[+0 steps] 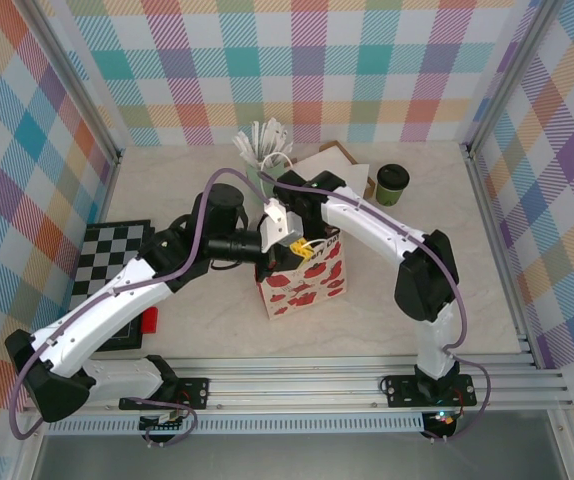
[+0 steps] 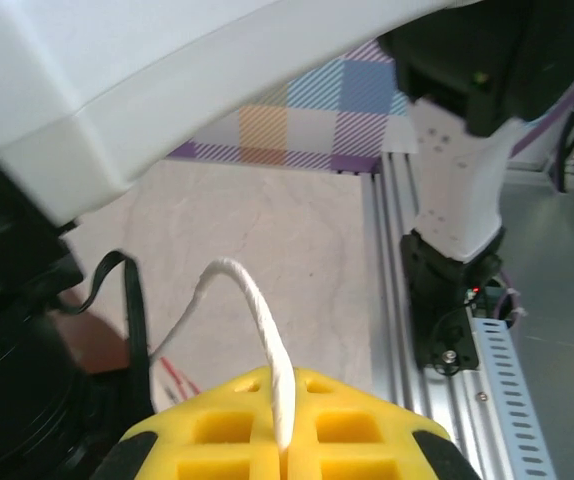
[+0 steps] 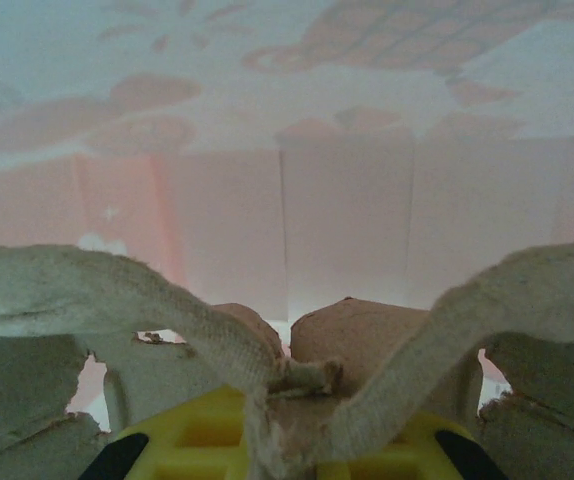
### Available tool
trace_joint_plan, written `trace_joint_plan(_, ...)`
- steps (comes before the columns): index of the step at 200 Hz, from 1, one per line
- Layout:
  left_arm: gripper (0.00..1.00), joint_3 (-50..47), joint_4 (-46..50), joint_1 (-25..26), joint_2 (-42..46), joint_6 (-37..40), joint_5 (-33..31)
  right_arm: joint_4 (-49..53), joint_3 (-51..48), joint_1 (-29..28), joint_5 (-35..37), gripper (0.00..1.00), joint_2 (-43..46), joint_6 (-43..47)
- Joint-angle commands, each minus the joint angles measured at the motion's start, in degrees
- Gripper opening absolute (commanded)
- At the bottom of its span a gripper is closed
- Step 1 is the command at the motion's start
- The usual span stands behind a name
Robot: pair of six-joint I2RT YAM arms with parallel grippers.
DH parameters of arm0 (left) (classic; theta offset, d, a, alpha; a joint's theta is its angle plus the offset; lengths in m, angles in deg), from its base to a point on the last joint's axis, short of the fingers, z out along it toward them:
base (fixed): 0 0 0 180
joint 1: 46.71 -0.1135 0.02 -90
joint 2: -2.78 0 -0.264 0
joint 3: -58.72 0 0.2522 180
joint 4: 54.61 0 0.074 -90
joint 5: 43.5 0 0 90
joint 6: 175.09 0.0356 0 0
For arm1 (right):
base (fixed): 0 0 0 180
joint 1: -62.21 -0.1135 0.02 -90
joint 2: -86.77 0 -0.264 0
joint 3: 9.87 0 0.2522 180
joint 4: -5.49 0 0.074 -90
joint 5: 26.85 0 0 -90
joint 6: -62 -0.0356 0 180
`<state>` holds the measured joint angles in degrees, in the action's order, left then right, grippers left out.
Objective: Pack the takeout coffee
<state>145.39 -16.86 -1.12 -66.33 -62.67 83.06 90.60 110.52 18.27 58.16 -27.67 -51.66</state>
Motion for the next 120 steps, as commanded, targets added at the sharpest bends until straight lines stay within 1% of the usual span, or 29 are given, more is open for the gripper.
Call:
trace_joint_plan(1,0.02,-0.1,-0.2,0.7,0.5,0.9,5.3,1.7,2.1,-0.4,0.6,0.0,-1.2,-1.7)
trace_joint_plan(15,0.08,-0.1,-0.7,0.7,-0.3,0.5,4.3,1.2,1.5,-0.4,1.0,0.0,-1.2,-1.4)
trace_joint_plan(31,0.18,0.7,-0.2,0.7,-1.7,-0.2,3.1,-0.4,-0.5,-0.7,2.5,0.0,-0.5,-0.6)
trace_joint_plan(43,0.21,2.0,2.2,0.6,-2.3,-0.3,0.9,-2.2,-2.6,-0.8,2.7,0.0,0.5,0.2)
trace_joint_plan(47,0.24,2.4,2.9,0.6,-2.1,-0.4,-0.2,-2.7,-3.2,-0.9,2.6,0.0,0.9,0.6)
trace_joint_plan(55,0.33,2.5,3.6,0.5,-1.1,-0.7,-2.7,-3.4,-4.1,-0.9,2.4,0.0,1.5,1.4)
trace_joint_plan(65,0.51,1.0,3.0,0.0,1.4,-1.3,-6.7,-3.7,-4.7,-1.0,2.5,0.0,2.2,2.0)
trace_joint_plan(75,0.66,-2.3,-0.4,-1.1,5.1,-3.4,-11.0,-3.7,-4.9,-1.1,2.4,0.0,2.8,3.1)
trace_joint_plan(80,0.75,-4.1,-2.5,-1.9,7.1,-5.1,-13.9,-3.5,-5.1,-1.2,2.6,0.0,3.1,3.3)
trace_joint_plan(85,0.81,-5.8,-4.7,-2.9,8.9,-7.1,-16.7,-3.7,-5.2,-1.3,2.7,0.0,3.4,3.6)
trace_joint_plan(97,0.9,-9.2,-9.2,-7.0,12.8,-12.3,-21.9,-4.4,-6.2,-1.3,2.8,0.0,4.4,4.0)
trace_joint_plan(105,0.93,-10.6,-11.0,-10.1,14.5,-16.1,-24.2,-5.0,-6.7,-1.3,2.8,0.0,4.9,4.0)
trace_joint_plan(120,0.96,-11.7,-11.7,-16.7,15.4,-24.1,-28.3,-6.3,-7.5,-1.4,2.7,0.0,5.7,4.2)
